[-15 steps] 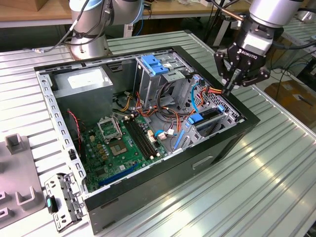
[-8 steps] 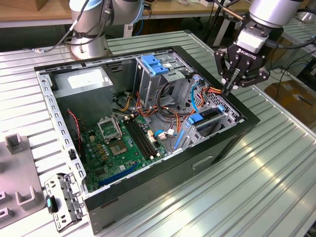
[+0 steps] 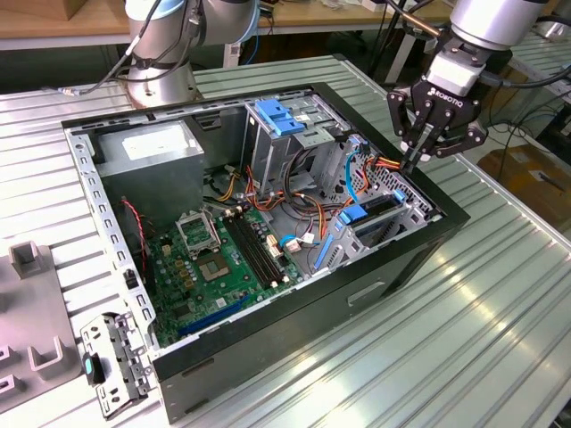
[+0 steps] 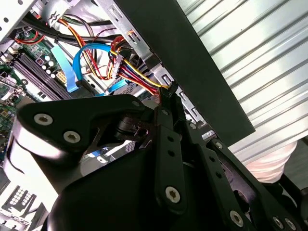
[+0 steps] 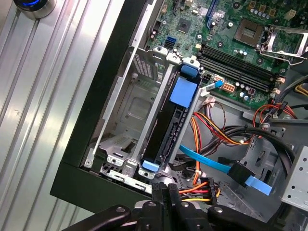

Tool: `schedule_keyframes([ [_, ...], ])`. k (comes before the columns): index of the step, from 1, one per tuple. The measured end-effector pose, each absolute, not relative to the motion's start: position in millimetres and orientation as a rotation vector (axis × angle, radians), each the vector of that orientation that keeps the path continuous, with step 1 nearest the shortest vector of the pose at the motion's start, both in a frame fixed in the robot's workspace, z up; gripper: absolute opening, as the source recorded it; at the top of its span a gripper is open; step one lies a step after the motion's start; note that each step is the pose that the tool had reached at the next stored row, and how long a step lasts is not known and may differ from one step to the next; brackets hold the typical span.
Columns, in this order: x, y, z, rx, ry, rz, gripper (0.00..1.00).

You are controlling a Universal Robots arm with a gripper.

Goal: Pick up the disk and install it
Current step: 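Insert the first disk wire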

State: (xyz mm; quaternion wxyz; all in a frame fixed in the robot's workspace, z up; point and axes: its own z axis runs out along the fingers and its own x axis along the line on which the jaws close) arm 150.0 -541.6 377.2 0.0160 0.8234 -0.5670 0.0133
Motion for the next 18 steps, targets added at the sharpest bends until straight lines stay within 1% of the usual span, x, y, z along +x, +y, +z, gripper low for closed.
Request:
schedule_keyframes([
  [18,142.1,-541.6,377.2,2.477,-1.878,0.039,0.16],
])
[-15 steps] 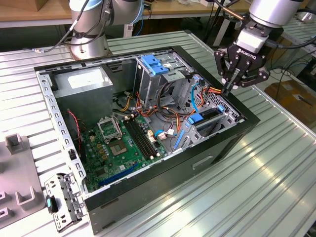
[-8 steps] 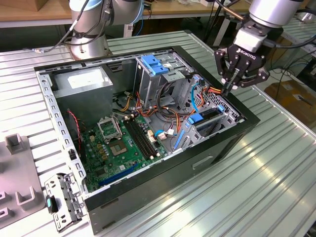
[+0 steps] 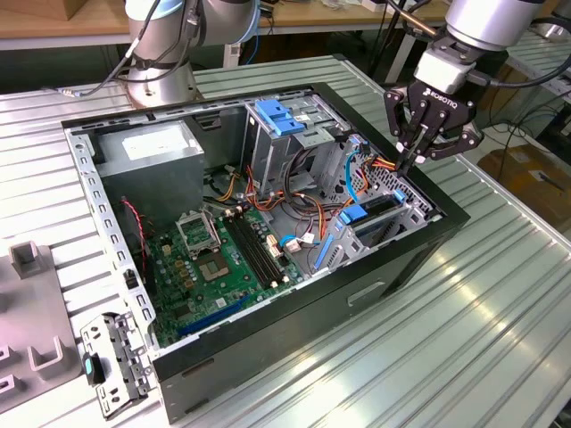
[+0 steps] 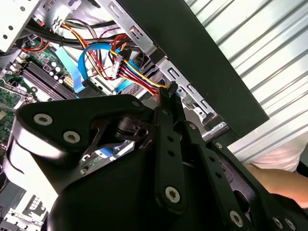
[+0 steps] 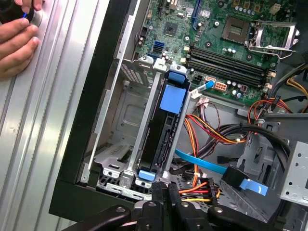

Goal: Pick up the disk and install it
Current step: 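Insert the first disk wire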

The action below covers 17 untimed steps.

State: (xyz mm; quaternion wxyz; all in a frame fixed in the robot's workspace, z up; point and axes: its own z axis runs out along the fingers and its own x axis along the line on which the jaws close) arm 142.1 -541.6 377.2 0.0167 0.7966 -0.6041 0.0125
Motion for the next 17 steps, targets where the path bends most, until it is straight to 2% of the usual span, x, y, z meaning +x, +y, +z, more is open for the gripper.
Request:
schedule_keyframes([
  [17,142.1,-541.6,377.2,2.476,-1.878,0.039,0.16],
])
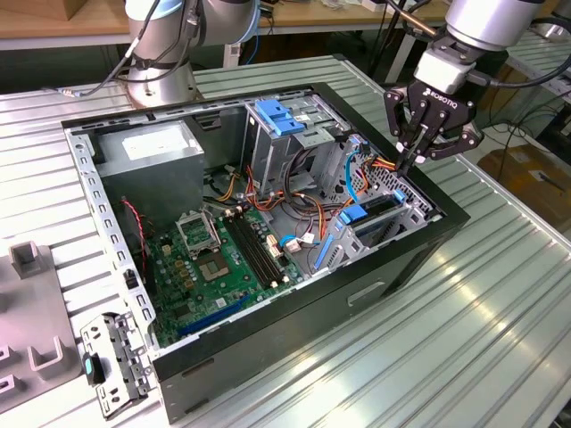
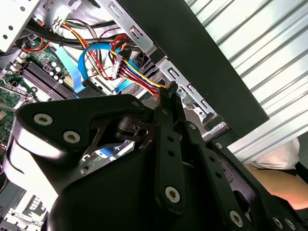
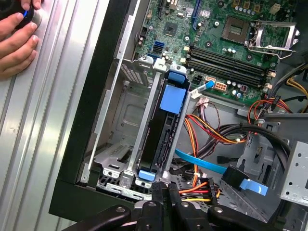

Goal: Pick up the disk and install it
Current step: 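Insert the first disk wire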

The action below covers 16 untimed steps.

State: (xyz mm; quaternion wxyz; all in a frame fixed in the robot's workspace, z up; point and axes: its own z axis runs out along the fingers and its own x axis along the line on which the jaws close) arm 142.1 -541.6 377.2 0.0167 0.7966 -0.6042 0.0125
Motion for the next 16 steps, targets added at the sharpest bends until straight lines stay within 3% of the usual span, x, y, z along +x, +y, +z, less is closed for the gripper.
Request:
schedule_keyframes([
  [16,133.6,-541.6,376.6,2.363,-2.017,0.036,0.16],
])
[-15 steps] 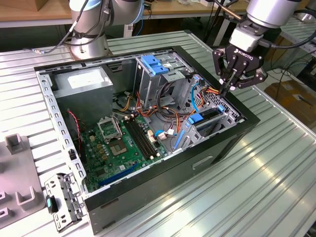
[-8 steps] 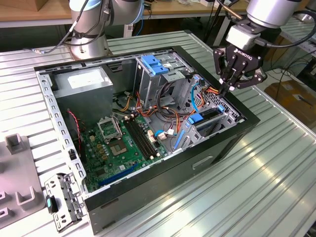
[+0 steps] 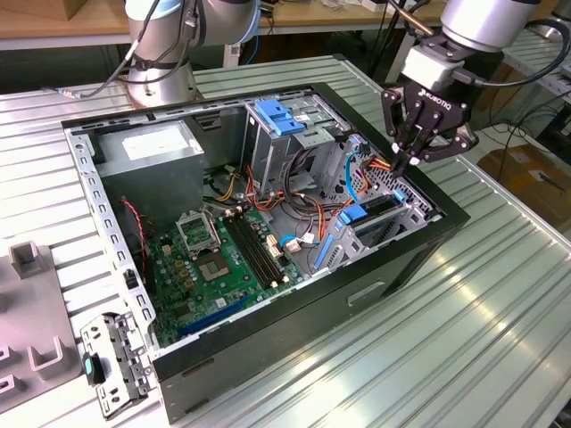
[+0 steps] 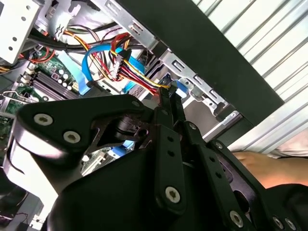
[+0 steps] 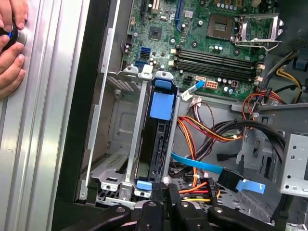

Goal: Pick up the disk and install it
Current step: 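Insert the first disk wire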

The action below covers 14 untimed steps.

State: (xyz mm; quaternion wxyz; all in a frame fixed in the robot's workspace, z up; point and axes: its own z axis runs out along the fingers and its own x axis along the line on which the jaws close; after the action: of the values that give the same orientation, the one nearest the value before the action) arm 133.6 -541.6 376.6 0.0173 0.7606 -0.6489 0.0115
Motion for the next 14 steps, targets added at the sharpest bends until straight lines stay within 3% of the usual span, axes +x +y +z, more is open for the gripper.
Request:
schedule_keyframes([
  [14,128.2,-541.6,376.6,2.335,-2.048,0.035,0.16],
])
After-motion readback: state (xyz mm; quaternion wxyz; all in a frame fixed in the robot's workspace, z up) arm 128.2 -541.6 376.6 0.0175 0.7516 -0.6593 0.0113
